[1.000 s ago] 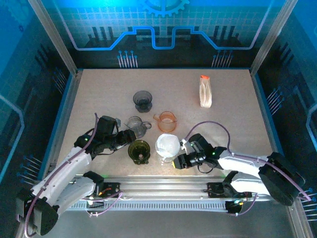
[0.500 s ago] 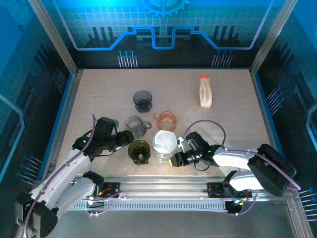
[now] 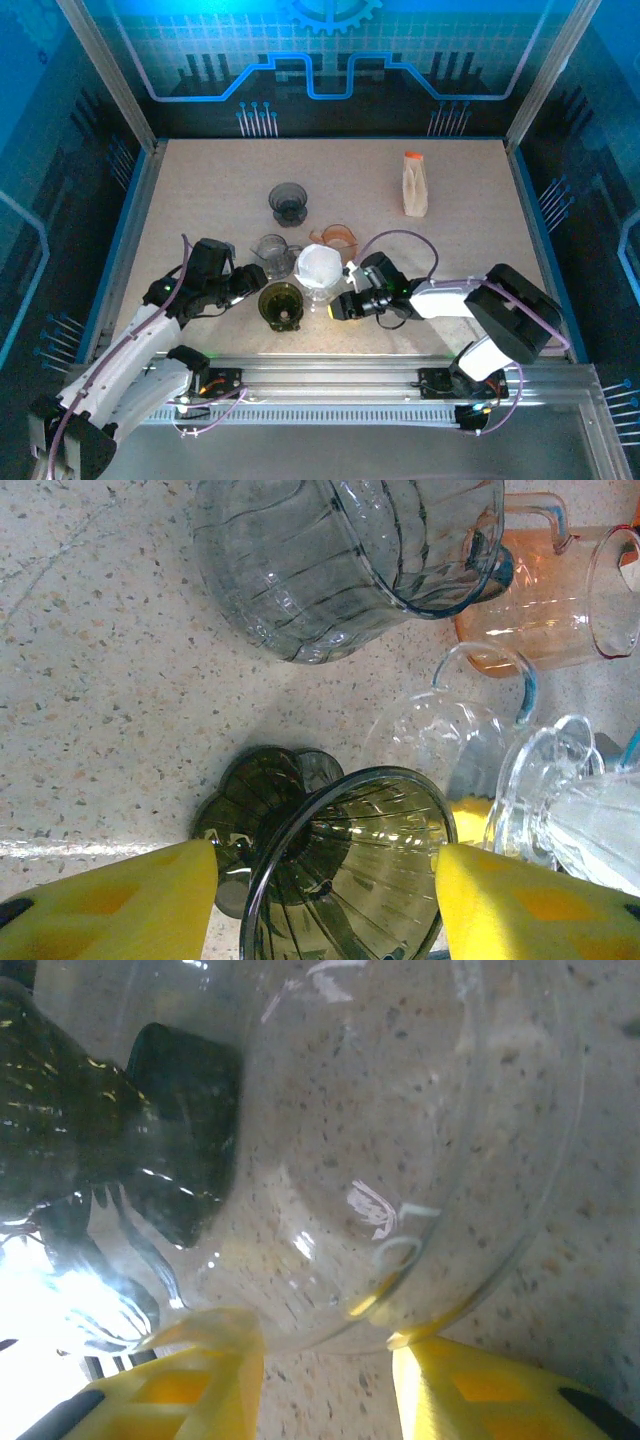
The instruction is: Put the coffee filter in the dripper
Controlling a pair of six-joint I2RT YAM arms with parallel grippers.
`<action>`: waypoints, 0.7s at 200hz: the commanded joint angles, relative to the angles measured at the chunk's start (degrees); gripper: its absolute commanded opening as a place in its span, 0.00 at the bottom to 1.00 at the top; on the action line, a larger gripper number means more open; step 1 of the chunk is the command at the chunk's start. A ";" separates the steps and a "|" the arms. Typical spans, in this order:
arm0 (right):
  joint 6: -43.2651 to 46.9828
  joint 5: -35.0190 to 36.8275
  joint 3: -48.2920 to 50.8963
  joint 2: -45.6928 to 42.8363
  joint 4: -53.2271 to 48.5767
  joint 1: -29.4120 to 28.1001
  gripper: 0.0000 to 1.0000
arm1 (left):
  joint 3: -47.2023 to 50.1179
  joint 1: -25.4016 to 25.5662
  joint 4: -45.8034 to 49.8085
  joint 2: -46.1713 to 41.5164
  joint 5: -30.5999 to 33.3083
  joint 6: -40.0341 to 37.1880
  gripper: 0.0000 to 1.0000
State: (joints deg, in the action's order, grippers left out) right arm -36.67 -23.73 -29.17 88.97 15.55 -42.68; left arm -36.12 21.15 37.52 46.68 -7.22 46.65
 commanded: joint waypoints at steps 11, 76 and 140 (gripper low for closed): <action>0.37 0.11 -3.52 3.35 5.00 0.53 0.39 | 1.01 -0.49 2.35 -1.49 0.95 0.69 0.60; 0.58 0.00 -9.88 9.42 5.63 0.51 0.37 | 0.74 -0.50 4.52 -4.78 1.97 1.54 0.59; -0.25 -0.27 -14.44 14.46 7.11 0.41 0.36 | 0.79 -0.57 5.99 -7.11 3.55 3.22 0.59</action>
State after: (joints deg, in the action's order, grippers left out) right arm -36.71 -24.29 -40.97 101.32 19.22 -42.68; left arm -35.77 21.10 41.69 40.66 -5.04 48.18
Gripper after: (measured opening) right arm 0.365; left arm 0.595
